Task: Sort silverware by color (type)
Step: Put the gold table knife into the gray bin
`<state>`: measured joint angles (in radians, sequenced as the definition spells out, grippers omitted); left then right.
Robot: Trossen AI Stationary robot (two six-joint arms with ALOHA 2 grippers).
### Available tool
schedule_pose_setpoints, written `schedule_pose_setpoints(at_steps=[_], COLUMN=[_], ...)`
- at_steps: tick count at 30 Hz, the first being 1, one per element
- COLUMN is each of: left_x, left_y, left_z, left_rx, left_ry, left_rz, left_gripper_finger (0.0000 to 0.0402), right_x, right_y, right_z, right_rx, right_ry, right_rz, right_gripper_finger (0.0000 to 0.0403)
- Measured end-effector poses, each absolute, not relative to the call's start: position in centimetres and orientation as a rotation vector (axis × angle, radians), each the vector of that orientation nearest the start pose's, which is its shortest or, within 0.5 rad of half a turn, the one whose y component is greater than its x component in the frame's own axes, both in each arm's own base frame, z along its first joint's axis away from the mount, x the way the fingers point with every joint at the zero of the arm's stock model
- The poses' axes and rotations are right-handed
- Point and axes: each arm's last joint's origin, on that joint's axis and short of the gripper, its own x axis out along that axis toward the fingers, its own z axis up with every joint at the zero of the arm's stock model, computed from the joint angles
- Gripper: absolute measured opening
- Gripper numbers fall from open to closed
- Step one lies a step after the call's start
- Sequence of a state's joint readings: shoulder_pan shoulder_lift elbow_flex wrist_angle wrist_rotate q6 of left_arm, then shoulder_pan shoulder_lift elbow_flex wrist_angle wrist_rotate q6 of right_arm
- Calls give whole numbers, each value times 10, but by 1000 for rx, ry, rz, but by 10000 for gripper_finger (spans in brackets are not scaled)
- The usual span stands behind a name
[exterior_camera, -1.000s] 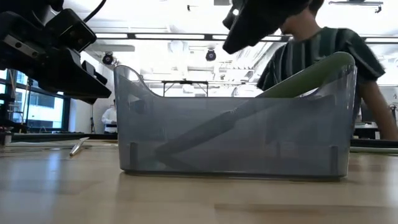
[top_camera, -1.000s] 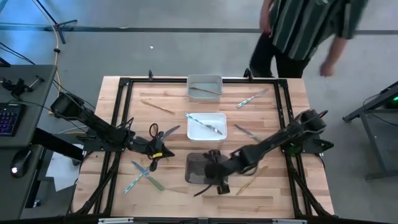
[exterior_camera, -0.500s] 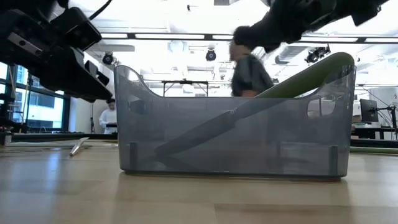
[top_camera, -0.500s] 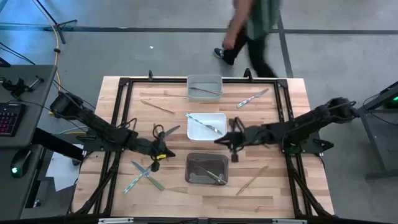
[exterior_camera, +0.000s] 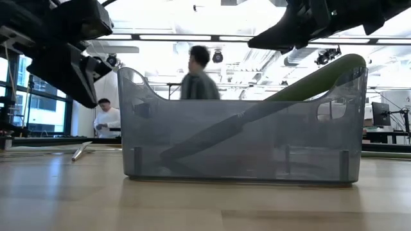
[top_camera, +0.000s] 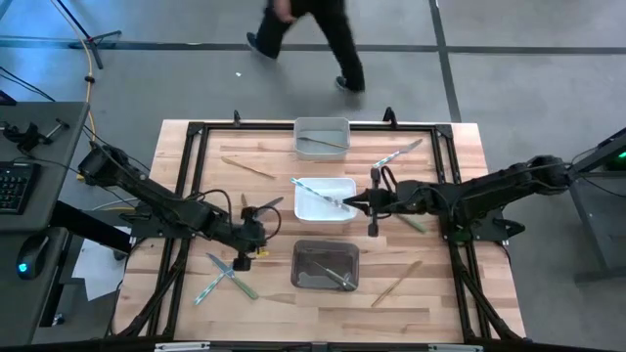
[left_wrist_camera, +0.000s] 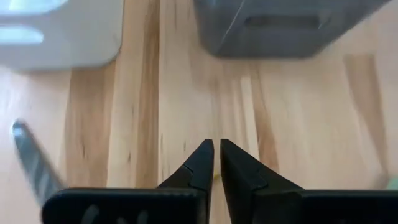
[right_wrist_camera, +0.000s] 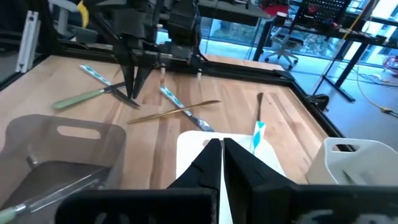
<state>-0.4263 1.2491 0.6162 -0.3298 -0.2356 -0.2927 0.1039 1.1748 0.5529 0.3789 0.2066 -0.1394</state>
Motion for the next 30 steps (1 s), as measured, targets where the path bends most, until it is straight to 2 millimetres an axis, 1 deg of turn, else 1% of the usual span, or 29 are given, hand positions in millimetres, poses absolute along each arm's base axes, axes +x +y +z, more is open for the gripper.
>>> schedule_pose_setpoints(at_steps=[4, 7, 10, 14, 17, 22, 30], left_x=[201, 196, 193, 197, 201, 209, 227], left_y=[-85, -83, -82, -81, -75, -60, -44], left_z=[176, 172, 168, 164, 157, 147, 146], left_rx=[27, 63, 151, 302, 356, 394, 461], left_ry=[1025, 1095, 1138, 1130, 1159, 1239, 1350], left_rz=[-52, -57, -90, -146, -144, -124, -138], left_gripper_finger=[47, 69, 90, 109, 114, 112, 111], right_x=[245, 246, 246, 246, 246, 246, 246], right_y=[17, 15, 14, 14, 14, 14, 15], right_z=[229, 229, 229, 229, 229, 229, 229], right_rx=[-175, -174, -173, -167, -167, -167, -163], right_ry=[251, 252, 252, 251, 252, 252, 258], right_rz=[-97, -104, -106, -107, -107, -106, -93], right_gripper_finger=[0, 0, 0, 0, 0, 0, 0])
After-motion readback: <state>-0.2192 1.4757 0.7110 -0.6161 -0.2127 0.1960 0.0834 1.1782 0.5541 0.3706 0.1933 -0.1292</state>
